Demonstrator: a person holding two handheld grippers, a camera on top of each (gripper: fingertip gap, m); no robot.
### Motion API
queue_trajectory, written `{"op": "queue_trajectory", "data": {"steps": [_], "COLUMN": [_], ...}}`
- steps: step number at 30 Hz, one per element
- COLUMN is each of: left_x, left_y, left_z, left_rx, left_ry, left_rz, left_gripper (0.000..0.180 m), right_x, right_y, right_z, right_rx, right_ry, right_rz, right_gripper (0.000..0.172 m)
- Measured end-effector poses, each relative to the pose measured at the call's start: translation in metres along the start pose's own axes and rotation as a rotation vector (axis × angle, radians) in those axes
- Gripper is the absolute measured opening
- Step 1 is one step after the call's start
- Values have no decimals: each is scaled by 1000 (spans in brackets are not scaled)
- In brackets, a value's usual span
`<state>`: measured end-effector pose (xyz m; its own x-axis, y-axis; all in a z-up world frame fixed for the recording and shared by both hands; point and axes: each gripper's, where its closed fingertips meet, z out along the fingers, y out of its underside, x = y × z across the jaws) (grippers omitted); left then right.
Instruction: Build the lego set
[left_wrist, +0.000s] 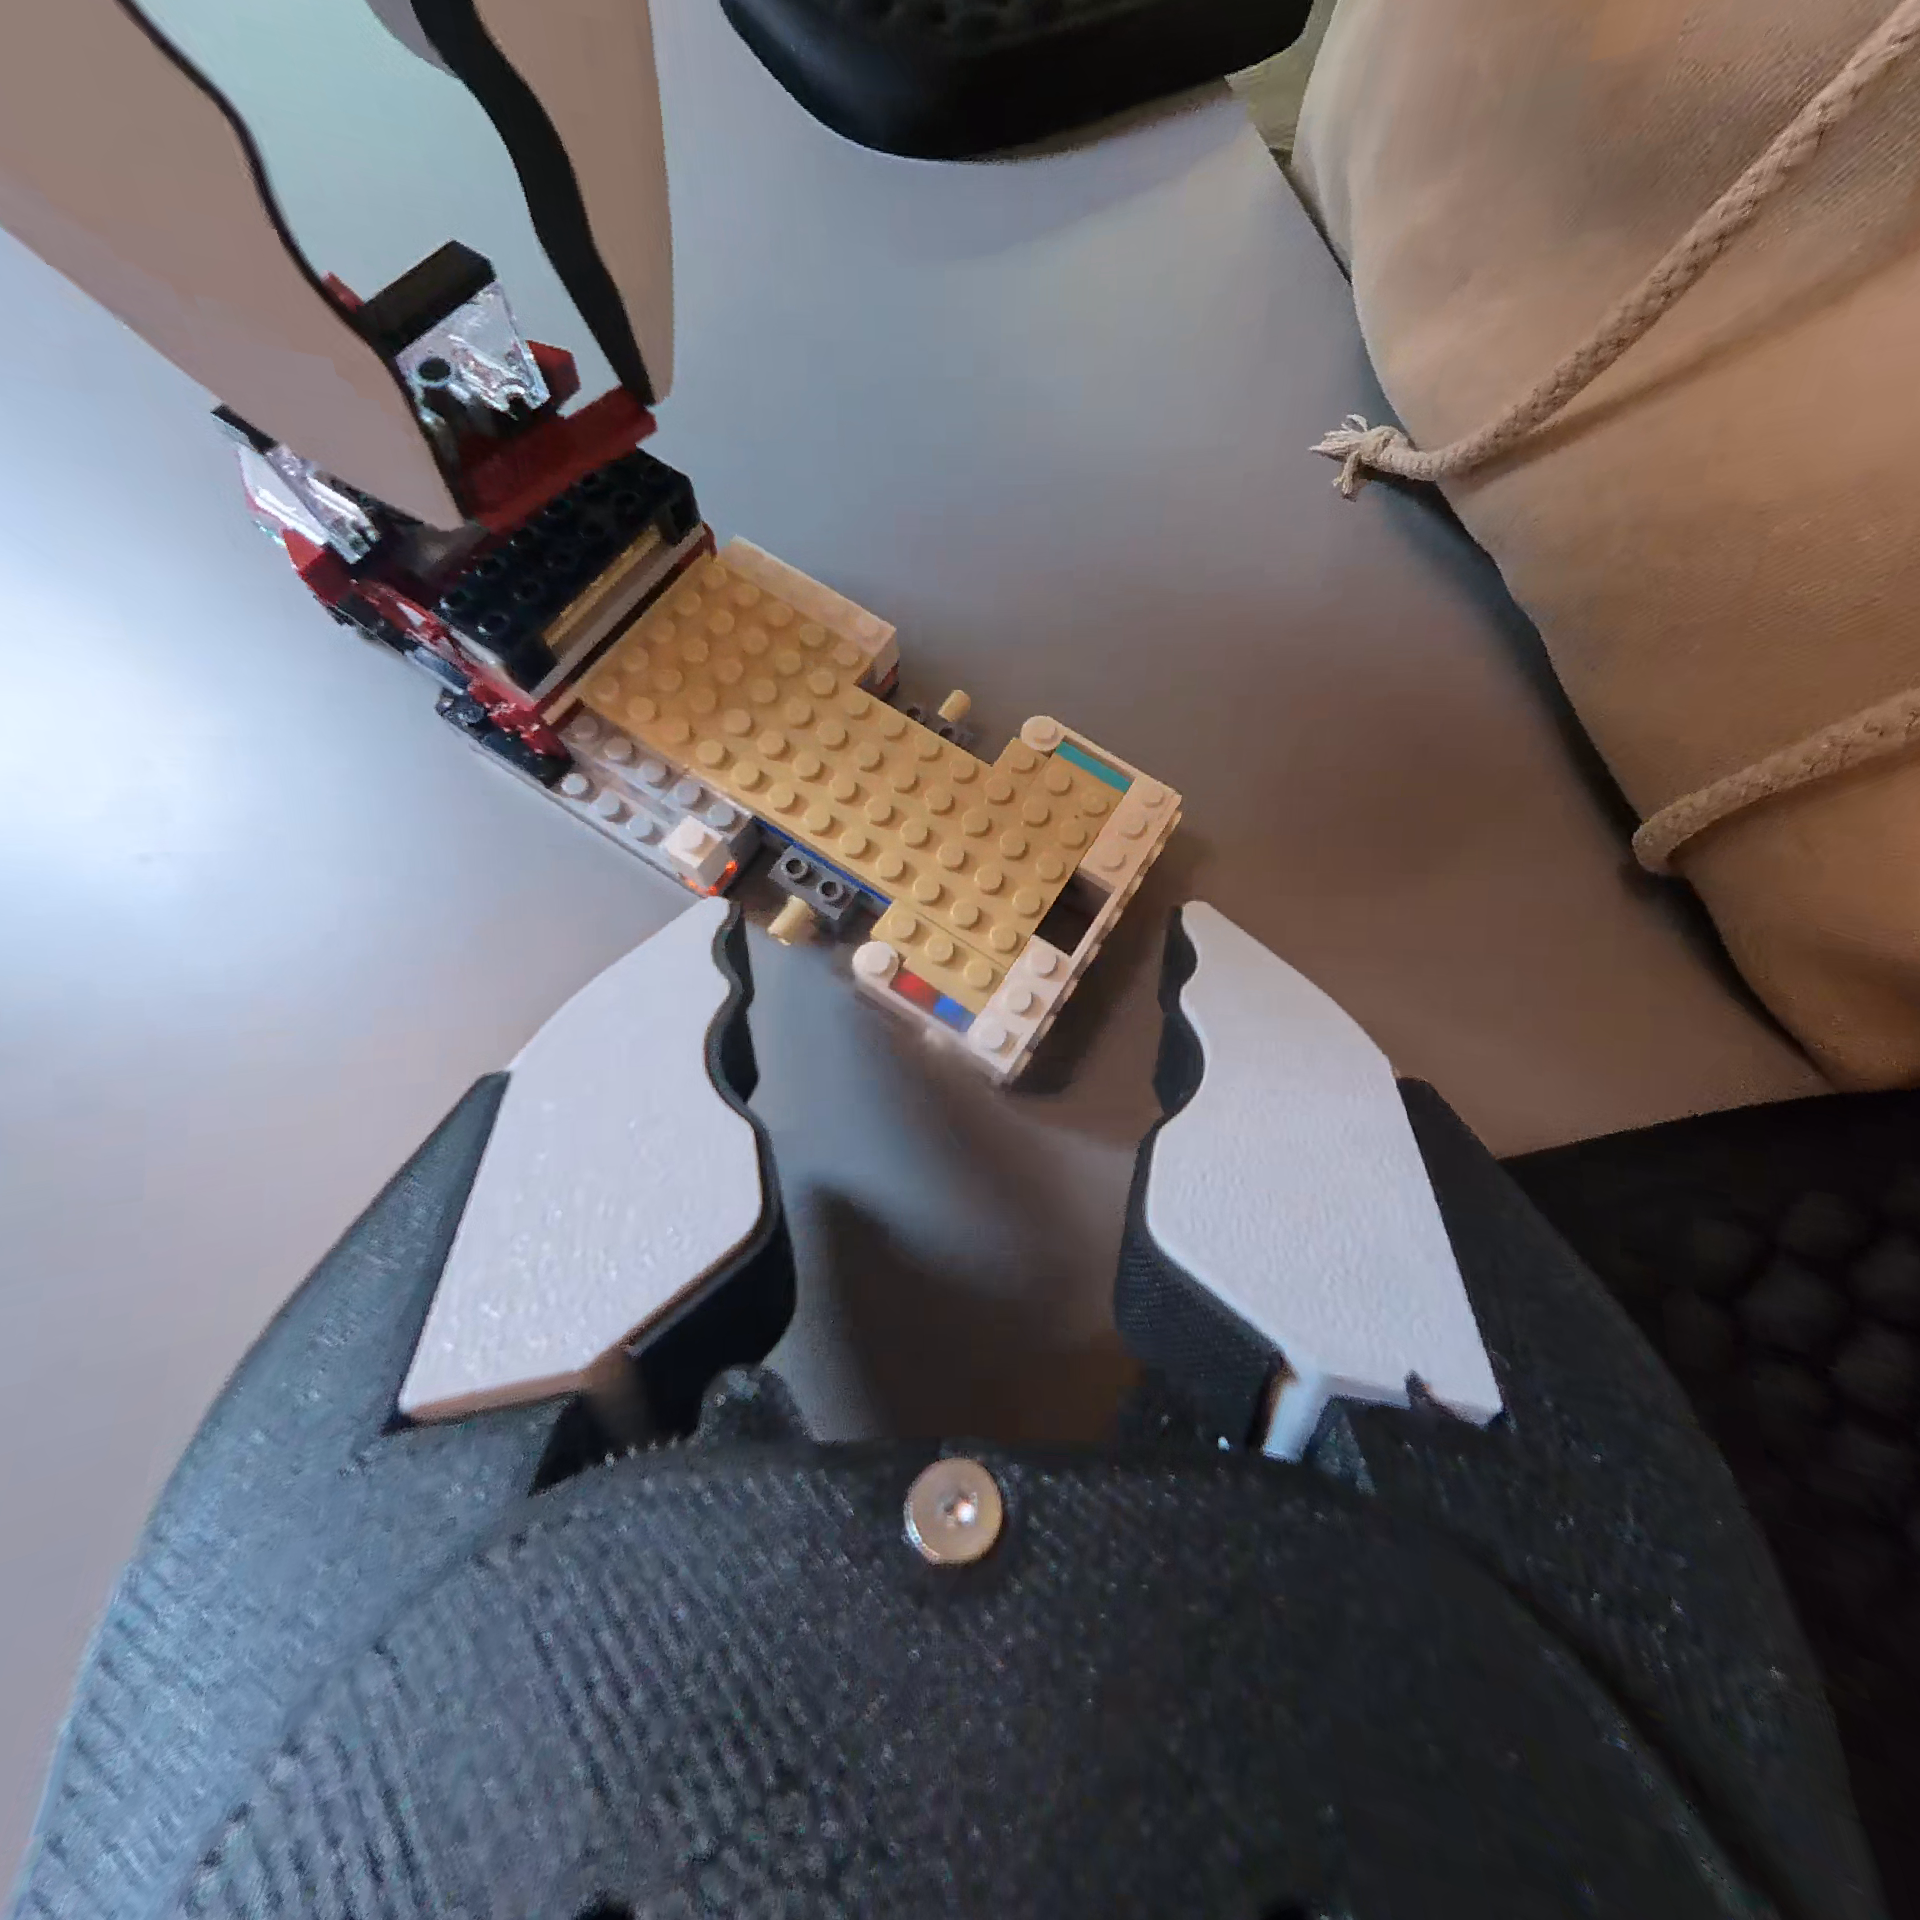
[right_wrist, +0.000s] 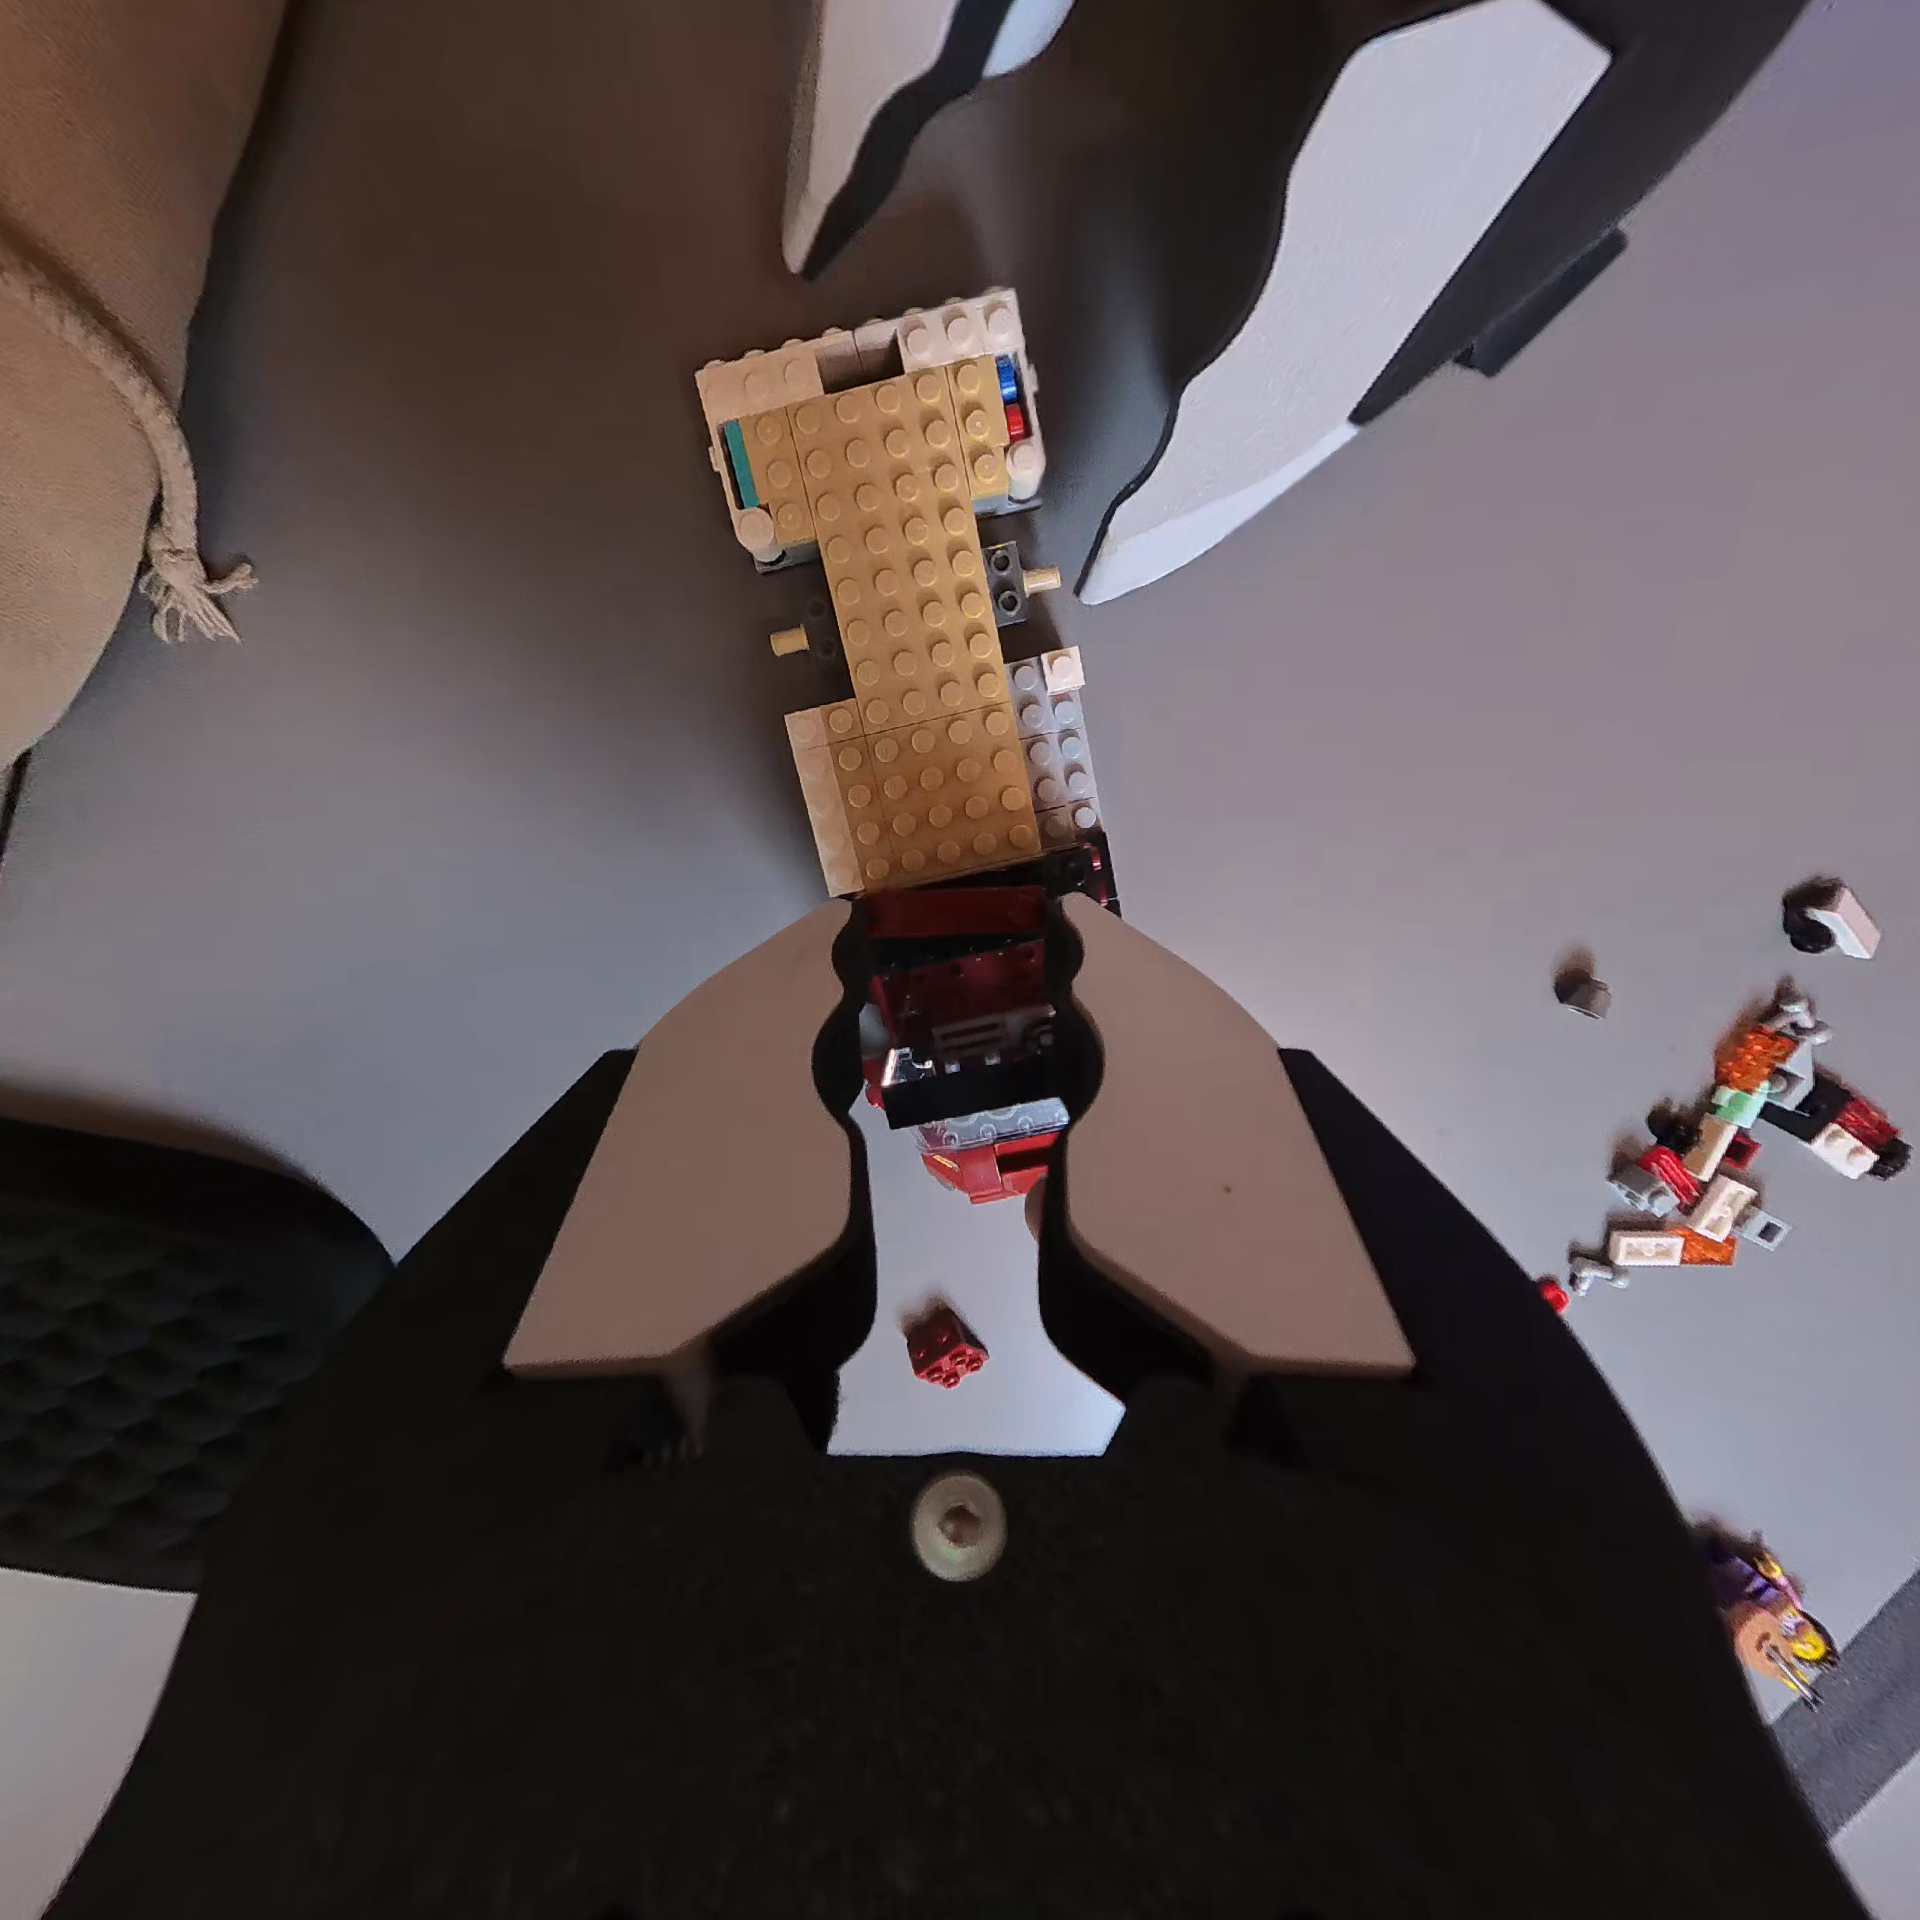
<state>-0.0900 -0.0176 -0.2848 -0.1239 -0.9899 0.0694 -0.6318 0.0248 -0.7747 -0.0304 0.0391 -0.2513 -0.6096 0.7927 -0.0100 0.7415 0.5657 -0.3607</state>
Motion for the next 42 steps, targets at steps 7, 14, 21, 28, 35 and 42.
{"op": "queue_trajectory", "data": {"steps": [7, 14, 21, 28, 35, 42], "left_x": [6, 0, -3, -8, -8, -7], "left_y": [-1, -2, 2, 7, 9, 9], "left_z": [13, 14, 10, 1, -2, -2], "left_rx": [3, 32, 35, 32, 47, 54], "left_ry": [-93, -116, -127, -148, -152, -154], "left_rz": [-18, -11, -17, -22, -25, -27], "left_gripper": [76, 68, 68, 67, 63, 63], "right_x": [-1, -3, 2, 11, 16, 17], "right_y": [3, 4, 5, 4, 6, 11], "right_z": [2, 2, 0, -3, 3, 9], "right_rx": [31, 36, 35, -12, -86, -109], "right_ry": [-1, -6, 3, -5, -51, -63], "right_rz": [-14, -17, -23, -63, -94, -93], "right_gripper": [32, 32, 32, 32, 32, 32]}}
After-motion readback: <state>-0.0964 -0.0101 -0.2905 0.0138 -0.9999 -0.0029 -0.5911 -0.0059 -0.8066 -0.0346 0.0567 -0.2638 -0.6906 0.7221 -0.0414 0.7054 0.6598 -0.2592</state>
